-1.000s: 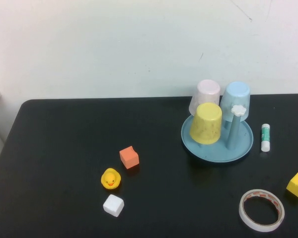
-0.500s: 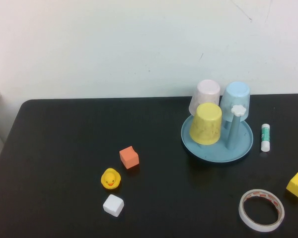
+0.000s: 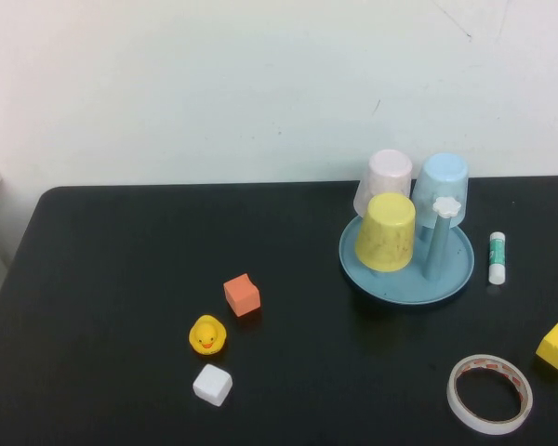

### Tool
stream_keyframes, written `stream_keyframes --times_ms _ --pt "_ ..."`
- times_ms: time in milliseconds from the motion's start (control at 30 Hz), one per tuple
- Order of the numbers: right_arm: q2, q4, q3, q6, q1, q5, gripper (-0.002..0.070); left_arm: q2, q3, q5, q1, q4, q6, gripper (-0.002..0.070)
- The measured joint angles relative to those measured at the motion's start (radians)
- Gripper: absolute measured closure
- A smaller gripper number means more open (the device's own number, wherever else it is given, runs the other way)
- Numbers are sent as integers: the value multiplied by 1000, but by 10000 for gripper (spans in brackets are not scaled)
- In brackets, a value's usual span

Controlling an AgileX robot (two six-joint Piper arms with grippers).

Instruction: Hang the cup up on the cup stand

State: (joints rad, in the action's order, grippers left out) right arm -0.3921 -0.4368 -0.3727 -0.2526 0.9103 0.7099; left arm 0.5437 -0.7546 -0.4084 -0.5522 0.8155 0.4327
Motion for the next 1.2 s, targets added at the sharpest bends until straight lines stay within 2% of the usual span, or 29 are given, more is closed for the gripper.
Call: stream_keyframes --times_ms 167,233,367,433,633,833,1000,1100,1200 --pt "0 0 0 0 0 0 678 -24 126 72 44 -190 -128 675" --pt "0 0 0 0 0 0 678 -50 192 144 94 -331 -235 675" --pt "0 0 0 0 0 0 678 -145 354 331 203 -661 -593 675" --pt "0 0 0 0 0 0 678 -213 428 367 231 -756 -684 675" --pt "0 0 0 0 0 0 678 -412 624 321 286 -827 -631 675" --pt "0 0 0 0 0 0 678 -529 763 284 391 -834 -598 675" --pt "0 0 0 0 0 0 678 -554 774 212 449 -843 -532 675" --pt "0 0 0 0 0 1 678 -556 774 108 458 -845 -489 675" --pt "0 0 0 0 0 1 678 -556 772 89 459 -845 -469 675"
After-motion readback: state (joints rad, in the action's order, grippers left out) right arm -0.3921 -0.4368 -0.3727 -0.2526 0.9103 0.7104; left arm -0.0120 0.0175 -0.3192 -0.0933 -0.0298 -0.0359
